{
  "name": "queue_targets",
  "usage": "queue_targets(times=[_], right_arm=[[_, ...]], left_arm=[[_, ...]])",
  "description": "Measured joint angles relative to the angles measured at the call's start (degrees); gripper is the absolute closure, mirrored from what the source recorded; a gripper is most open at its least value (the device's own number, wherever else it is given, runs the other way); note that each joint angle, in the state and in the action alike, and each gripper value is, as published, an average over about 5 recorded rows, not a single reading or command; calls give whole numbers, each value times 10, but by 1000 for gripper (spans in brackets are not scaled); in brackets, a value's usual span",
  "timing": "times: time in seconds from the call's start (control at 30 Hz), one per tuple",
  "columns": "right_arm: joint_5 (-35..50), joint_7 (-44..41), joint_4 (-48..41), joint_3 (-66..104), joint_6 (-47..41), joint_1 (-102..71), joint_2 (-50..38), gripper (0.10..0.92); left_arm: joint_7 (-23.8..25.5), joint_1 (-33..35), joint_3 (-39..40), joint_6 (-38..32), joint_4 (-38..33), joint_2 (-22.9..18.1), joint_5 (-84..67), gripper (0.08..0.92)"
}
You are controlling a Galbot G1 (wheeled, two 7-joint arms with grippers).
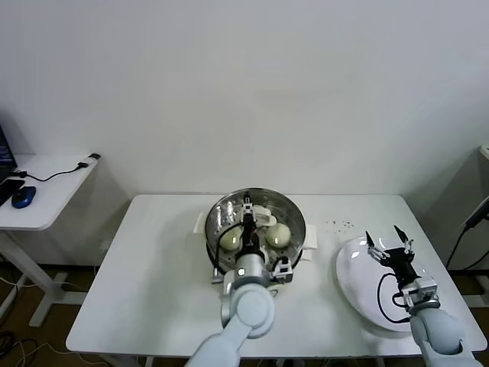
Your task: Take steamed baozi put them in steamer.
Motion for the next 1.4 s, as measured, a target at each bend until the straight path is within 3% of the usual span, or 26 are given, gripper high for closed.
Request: queue_targets(times=[0.23, 0.47, 0.7, 0.97, 1.1, 1.4], right_arm=[[0, 0, 0, 3, -5, 3, 1, 203], [0, 3, 7, 4, -16, 4, 1, 203], [-5, -2, 20, 4, -31, 0, 3, 203], [-3, -10, 39, 3, -44, -8, 12, 203], [-3, -15, 46, 3, -49, -12, 19, 203], [1, -25, 61, 3, -63, -20, 23, 203]], left_arm=[[7, 23, 7, 0, -56, 27, -31, 206], [-14, 60, -1, 0, -128, 65, -92, 177], [-97, 124, -51, 0, -193, 112, -193, 177], [-213, 219, -181, -15, -224, 140, -404, 177], [-247, 262, -256, -76, -221, 135, -528, 177], [-283, 335, -381, -304, -172, 112, -789, 177]])
